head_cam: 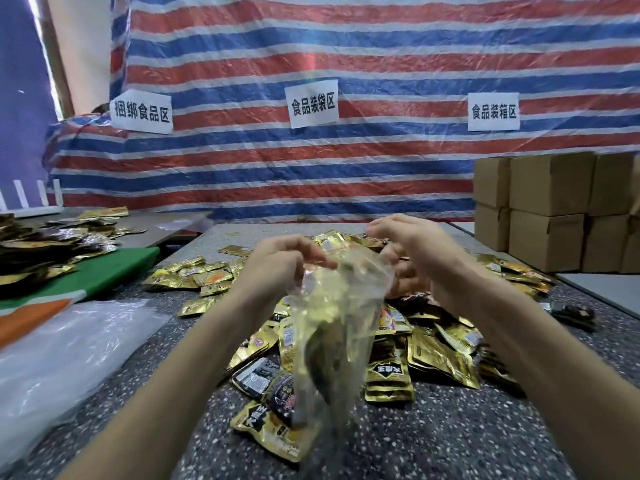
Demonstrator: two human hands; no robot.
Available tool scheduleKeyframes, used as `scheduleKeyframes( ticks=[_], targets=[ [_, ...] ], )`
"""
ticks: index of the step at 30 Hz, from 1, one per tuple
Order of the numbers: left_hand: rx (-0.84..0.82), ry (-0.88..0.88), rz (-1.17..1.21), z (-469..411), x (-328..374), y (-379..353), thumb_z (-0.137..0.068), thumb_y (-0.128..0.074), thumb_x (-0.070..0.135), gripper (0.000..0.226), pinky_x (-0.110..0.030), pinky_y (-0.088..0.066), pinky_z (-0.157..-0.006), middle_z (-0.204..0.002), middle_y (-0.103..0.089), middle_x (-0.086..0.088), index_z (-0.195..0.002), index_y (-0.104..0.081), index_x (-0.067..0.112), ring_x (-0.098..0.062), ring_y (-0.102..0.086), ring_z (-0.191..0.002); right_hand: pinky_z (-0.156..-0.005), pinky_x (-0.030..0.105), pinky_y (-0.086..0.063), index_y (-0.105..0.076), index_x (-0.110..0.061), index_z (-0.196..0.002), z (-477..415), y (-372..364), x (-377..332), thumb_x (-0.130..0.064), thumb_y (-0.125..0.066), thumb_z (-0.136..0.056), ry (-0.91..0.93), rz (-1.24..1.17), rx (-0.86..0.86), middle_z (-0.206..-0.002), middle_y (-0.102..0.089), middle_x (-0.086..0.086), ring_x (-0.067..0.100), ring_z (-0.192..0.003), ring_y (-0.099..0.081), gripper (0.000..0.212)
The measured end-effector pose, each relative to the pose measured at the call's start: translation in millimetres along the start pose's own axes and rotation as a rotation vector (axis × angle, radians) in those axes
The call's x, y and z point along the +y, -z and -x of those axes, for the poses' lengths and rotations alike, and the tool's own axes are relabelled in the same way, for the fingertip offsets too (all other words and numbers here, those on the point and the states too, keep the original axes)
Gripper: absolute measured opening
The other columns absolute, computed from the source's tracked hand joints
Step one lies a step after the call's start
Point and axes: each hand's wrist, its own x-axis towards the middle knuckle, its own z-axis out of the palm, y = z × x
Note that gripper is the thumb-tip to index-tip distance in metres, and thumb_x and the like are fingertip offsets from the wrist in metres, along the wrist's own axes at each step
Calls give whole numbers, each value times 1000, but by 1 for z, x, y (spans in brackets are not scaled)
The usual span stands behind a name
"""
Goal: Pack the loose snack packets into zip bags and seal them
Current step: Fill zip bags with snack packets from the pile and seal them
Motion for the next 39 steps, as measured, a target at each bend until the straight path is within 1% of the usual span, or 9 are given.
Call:
scheduleKeyframes(
  ticks=[3, 8, 11, 13, 17, 25, 31, 35, 39],
  targets=[
    [-158, 18, 58, -4, 6, -3, -87, -34, -17, 34, -23, -47, -54, -89, -74, -14, -83, -61, 4, -16, -55, -60, -50, 21, -53, -70, -24, -112, -1, -8, 3, -31, -75, -86, -49, 319, -125, -99, -72, 5, 19, -75, -70, 28],
    [-214, 50, 175, -9, -9, 8, -94, -58, 30, 28, -33, -61, -67, -106, -73, -6, -116, -62, 14, -26, -72, -80, -42, 16, -42, -74, -10, -85, 0, -8, 11, -8, -68, -91, -58, 351, -68, -80, -67, 7, 4, -52, -58, 9],
    [-167, -36, -259, 1, -41, 31, -94, -60, 13, 15, -32, -60, -76, -107, -68, -3, -108, -64, 17, -15, -70, -88, -41, 19, -45, -72, -9, -85, 3, 1, 11, -6, -69, -88, -78, 310, -15, -85, -69, 13, 12, -59, -61, 5],
    [-432, 32, -525, 12, -70, 48, -85, -63, -2, 36, -38, -55, -92, -116, -67, 2, -110, -67, 23, -11, -65, -105, -39, 19, -44, -72, -3, -81, 5, 3, 11, -2, -69, -86, -109, 192, -13, -75, -68, 9, 10, -49, -61, 6],
    [-780, 142, -645, 38, -107, 59, -68, -80, 29, 76, 0, -27, -95, -118, -37, 60, -106, -41, 82, 33, -33, -114, -42, 22, -49, -73, 4, -82, 6, 1, 9, 3, -67, -85, -207, -52, -27, -73, -70, 14, 18, -48, -63, 7],
    [-611, 1, -919, 27, -120, 55, -66, -80, 58, 51, -32, -36, -107, -127, -48, 16, -109, -52, 65, -6, -44, -120, -47, 24, -54, -66, 4, -100, 2, -10, 9, -4, -66, -90, -244, -192, 1, -67, -70, 16, 23, -54, -68, 14],
    [-559, -59, -1038, 31, -112, 57, -76, -54, 76, 24, -33, -50, -92, -115, -61, 20, -99, -54, 69, -4, -58, -103, -46, 24, -54, -67, 5, -99, 0, -14, 11, -8, -68, -91, -238, -175, 38, -65, -69, 17, 24, -51, -67, 16],
    [-358, -107, -1057, 22, -103, 58, -101, -42, 46, 38, -31, -55, -66, -87, -71, -3, -101, -67, 17, -16, -63, -69, -47, 25, -54, -66, 9, -99, -2, -18, 14, -7, -69, -90, -229, -185, 60, -75, -69, 21, 24, -51, -67, 18],
    [-130, 41, -856, 20, -103, 65, -99, -53, 29, 24, -31, -57, -59, -78, -71, -2, -93, -69, 12, -17, -66, -66, -49, 26, -55, -67, 10, -104, -2, -20, 13, -7, -71, -90, -215, -185, 59, -81, -69, 24, 24, -54, -69, 23]
  ],
)
